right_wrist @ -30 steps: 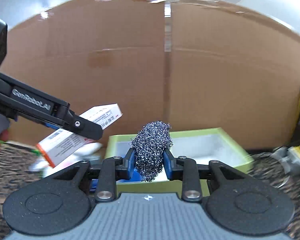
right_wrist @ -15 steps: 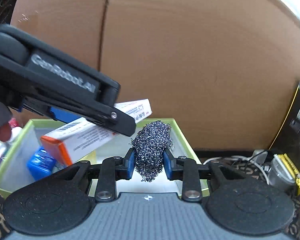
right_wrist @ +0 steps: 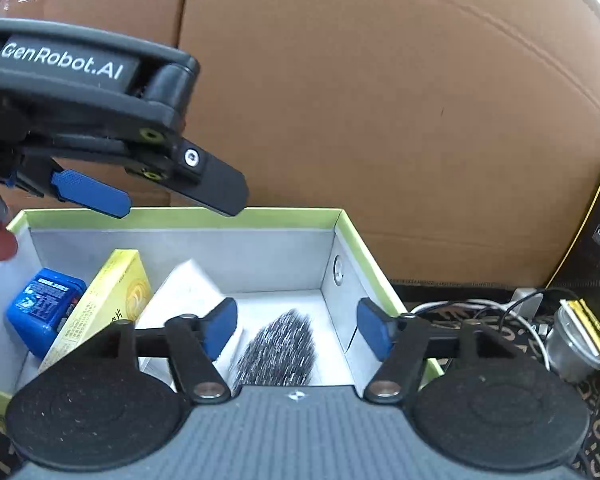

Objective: Organize objects
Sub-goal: 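Withdraw both tools from the green shoebox back to the pile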

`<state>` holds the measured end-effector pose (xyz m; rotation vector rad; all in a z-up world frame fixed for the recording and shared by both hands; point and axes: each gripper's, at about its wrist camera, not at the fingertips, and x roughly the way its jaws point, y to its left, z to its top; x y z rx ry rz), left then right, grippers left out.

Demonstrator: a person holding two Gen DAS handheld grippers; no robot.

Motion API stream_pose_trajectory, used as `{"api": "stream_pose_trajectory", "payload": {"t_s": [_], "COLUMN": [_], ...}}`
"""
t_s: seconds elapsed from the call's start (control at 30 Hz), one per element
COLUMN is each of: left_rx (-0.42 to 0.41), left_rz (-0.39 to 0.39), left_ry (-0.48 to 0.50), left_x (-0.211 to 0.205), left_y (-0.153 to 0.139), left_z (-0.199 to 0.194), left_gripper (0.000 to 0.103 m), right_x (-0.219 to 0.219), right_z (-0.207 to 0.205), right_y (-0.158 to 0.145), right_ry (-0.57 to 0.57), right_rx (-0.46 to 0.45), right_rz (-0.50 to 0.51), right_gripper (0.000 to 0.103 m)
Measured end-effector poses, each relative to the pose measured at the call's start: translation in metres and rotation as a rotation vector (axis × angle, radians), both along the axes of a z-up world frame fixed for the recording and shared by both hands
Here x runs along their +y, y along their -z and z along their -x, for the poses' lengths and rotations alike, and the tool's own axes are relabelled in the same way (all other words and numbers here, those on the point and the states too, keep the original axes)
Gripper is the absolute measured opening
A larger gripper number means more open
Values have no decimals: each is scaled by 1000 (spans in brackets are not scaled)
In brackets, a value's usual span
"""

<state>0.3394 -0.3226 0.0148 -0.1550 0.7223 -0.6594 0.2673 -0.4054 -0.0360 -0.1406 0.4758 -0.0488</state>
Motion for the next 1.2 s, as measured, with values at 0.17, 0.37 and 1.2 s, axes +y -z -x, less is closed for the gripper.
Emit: {"api": "stream_pose_trajectory", "payload": {"t_s": [0.17, 0.37, 1.2], "left_rx": [-91, -164, 100], "left_rz": [-49, -78, -117], "left_ry": [-33, -57, -453], "left_x": [19, 75, 333], "left_y": [-25, -53, 60], "left_z": [40, 109, 234], "left_gripper": [103, 103, 103], "right_x": [5, 28, 187], "right_z": [29, 91, 185], "right_y": [-25, -55, 25], "right_ry": [-11, -31, -358], "right_rx": [-60, -179, 15], "right_rz": [1, -33, -265], "right_gripper": [78, 89, 90]}}
